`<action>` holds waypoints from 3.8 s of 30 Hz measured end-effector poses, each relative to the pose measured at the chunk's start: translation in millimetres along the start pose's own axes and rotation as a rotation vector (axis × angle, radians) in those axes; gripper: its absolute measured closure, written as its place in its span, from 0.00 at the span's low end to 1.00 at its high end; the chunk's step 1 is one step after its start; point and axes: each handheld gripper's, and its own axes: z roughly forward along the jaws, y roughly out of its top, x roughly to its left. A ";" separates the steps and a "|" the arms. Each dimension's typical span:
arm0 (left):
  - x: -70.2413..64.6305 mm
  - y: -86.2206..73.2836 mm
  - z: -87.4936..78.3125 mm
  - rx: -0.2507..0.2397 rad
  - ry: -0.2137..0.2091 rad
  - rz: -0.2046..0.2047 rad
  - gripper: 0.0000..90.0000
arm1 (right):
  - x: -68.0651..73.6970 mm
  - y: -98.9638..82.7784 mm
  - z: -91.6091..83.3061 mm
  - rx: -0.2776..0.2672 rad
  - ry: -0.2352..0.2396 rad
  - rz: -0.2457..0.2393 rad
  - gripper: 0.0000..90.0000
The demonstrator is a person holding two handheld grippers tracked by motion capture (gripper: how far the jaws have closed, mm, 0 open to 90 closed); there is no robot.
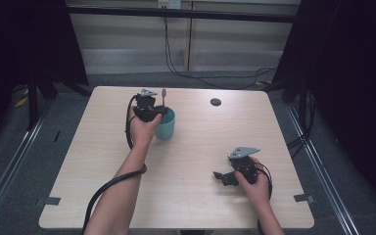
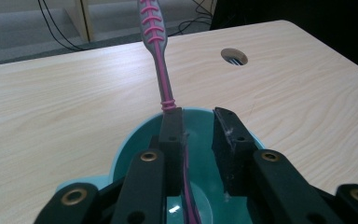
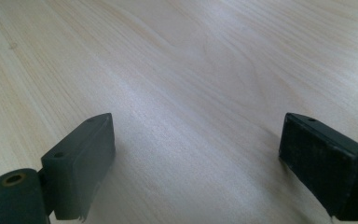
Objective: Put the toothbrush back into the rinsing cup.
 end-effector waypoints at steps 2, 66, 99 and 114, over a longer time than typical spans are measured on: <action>0.2 0.8 -2.1 0.001 0.004 0.005 0.80 | 0.0 0.0 0.0 0.000 0.000 0.000 0.11; 15.5 -24.8 -54.2 0.085 -0.127 -0.018 0.16 | -0.2 0.3 0.3 0.002 -0.002 -0.003 0.11; 13.9 -82.4 -70.1 0.098 -0.174 0.045 0.16 | -0.2 0.3 0.2 0.002 -0.002 -0.003 0.11; 14.7 -119.7 -66.4 0.146 -0.169 0.069 0.17 | -0.1 0.3 0.2 0.002 -0.002 -0.003 0.11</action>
